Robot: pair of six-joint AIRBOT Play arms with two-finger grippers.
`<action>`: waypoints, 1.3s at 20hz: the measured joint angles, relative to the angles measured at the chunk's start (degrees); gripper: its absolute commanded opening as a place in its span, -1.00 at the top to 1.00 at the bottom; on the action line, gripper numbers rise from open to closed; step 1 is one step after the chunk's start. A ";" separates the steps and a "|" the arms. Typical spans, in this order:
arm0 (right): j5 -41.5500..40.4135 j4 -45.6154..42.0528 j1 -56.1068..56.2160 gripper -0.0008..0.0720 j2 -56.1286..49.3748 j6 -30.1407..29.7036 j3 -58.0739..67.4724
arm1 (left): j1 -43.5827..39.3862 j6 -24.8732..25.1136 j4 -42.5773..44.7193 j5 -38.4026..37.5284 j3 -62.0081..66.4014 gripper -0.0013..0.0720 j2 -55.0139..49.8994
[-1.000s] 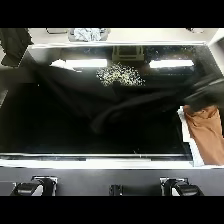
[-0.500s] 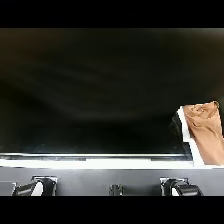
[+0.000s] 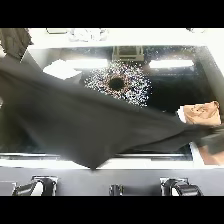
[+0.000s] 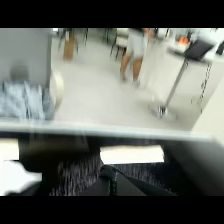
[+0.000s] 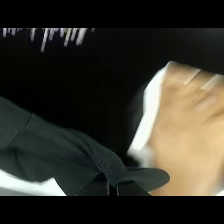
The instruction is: Fold the shirts.
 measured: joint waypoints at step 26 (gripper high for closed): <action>-44.37 12.22 -12.07 -0.87 -42.58 -3.52 1.81 | -0.74 -1.14 3.04 -10.23 9.20 -0.70 -50.71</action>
